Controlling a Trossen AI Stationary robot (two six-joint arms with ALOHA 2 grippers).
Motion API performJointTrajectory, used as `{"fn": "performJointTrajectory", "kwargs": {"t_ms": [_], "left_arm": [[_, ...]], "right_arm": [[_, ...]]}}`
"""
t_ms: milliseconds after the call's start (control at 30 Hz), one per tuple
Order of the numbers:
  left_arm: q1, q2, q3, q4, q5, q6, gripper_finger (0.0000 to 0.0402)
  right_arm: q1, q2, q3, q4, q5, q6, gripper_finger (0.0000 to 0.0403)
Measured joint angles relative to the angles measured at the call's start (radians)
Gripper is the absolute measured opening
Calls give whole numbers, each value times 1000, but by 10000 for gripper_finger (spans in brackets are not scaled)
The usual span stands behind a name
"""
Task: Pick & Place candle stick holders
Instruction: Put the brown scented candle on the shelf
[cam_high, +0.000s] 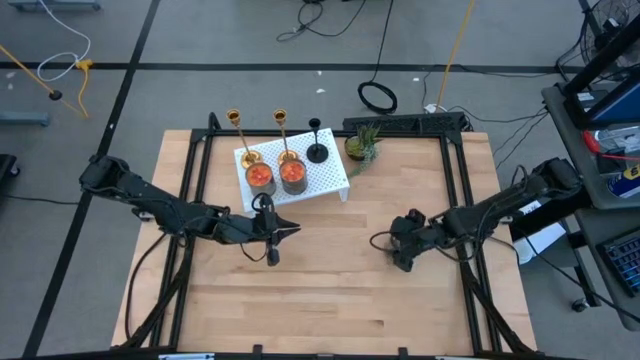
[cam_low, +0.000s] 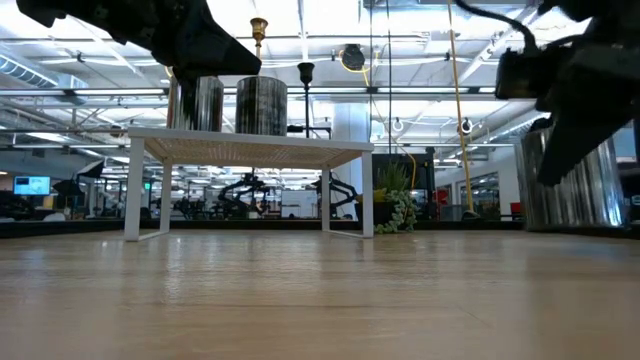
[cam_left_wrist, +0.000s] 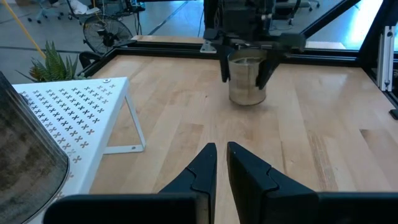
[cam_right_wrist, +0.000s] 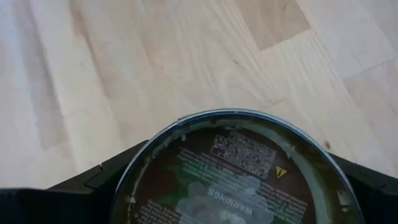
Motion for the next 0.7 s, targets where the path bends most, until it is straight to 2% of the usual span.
{"fn": "performJointTrajectory", "kwargs": {"t_ms": [367, 500, 700], "left_arm": [[0, 0, 0, 0, 0, 0, 40], [0, 0, 0, 3, 0, 0, 40], [0, 0, 0, 1, 0, 0, 40]], "right_arm": [[-56, 66, 0, 7, 2, -76, 347], [-57, 78, 0, 10, 46, -92, 355], [-57, 80, 1, 12, 42, -95, 354]]}}
